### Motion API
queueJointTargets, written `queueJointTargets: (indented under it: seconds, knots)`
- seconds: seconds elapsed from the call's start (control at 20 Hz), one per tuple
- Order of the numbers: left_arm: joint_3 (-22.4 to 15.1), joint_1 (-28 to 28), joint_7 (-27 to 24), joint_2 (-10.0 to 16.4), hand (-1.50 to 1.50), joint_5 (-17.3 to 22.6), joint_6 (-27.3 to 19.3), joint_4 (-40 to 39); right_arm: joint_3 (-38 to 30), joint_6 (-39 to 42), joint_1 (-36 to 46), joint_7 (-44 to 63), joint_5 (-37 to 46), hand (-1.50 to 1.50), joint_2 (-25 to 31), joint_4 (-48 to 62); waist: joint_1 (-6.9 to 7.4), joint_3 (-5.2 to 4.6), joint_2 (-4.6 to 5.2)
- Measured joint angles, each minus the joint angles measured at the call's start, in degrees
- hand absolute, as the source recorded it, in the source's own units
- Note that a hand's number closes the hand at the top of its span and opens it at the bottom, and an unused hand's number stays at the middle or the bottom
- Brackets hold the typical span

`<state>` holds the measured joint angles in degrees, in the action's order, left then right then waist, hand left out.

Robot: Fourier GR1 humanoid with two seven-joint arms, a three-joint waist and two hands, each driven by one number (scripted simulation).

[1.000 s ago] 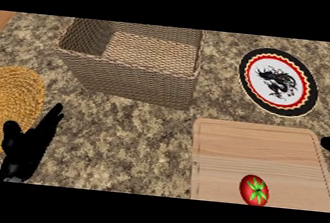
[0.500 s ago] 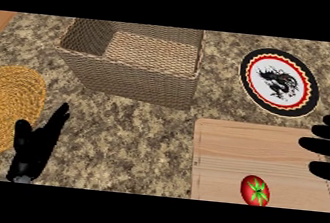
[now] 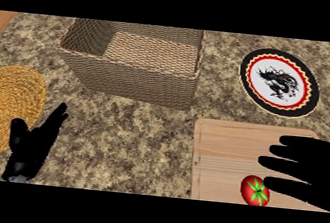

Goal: Pick the tomato from the cutting board and place it in the basket

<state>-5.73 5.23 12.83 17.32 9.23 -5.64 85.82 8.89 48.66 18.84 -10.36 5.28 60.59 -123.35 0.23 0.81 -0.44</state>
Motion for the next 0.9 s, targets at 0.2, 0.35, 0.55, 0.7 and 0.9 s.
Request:
queueJointTargets:
  seconds: [0.2,0.35,0.55,0.7,0.9]
  knots:
    - [0.5,-0.3,0.0,0.1,0.0,0.3,0.9,-0.6,4.1,-1.6,-1.8,-1.2,7.9,-1.5,-2.4,-0.2,0.17,0.07,0.02]
    - [0.6,-0.2,-0.2,0.0,0.0,0.0,1.1,-0.5,6.5,-3.6,-3.6,-3.8,13.6,-1.5,-3.6,1.2,0.19,0.16,-0.02]
    - [0.4,-0.3,-0.4,-0.5,0.0,-0.7,1.1,-0.6,10.4,-6.6,-5.2,-6.4,20.1,-1.5,-5.7,3.7,0.27,0.14,0.0]
    - [1.0,0.2,0.4,-0.2,0.0,-0.4,1.4,0.3,11.7,-9.1,-7.1,-9.4,23.7,-1.5,-6.3,5.6,0.14,0.07,-0.02]
    - [1.2,0.6,0.4,-0.5,0.0,-0.8,1.2,0.5,12.7,-12.7,-9.0,-13.0,27.9,-1.5,-7.0,8.1,0.0,0.05,-0.06]
